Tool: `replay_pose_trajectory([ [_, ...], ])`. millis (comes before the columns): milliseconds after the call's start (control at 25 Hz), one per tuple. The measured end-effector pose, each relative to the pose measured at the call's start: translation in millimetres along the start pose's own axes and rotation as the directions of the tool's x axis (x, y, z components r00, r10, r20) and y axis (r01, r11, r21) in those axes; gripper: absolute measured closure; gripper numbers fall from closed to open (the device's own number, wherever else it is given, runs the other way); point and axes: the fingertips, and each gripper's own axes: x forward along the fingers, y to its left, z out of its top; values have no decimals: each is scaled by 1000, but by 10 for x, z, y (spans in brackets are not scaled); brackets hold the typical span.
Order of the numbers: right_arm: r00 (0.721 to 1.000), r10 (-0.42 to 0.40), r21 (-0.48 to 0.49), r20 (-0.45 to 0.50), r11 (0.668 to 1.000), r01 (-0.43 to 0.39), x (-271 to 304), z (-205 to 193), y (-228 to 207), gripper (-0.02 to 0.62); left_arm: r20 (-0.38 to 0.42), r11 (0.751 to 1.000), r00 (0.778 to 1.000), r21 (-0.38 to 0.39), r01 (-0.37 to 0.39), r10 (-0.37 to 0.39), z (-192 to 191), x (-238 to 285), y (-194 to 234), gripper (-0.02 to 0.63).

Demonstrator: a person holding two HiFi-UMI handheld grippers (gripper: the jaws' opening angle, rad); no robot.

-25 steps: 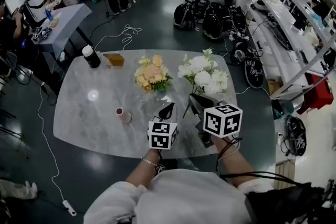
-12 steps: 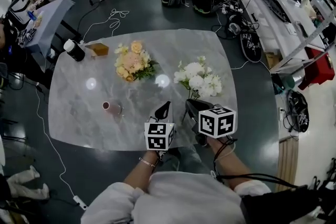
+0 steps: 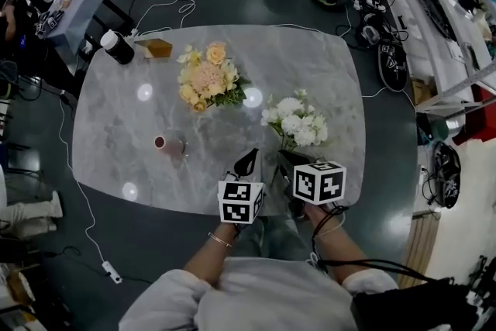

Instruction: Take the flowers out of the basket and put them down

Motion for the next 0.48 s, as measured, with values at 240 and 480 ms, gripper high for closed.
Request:
replay_pose_trajectory([
  [240,999,16,36,-36,999,-15,229,-3,-77,583,-27,999,999,-36,-36,35,-103,59,155,597],
  [480,997,25,69,-67,997,-20,412,-39,-153,583,-49,998,998,-46,-53,51,-172,122,232,597],
])
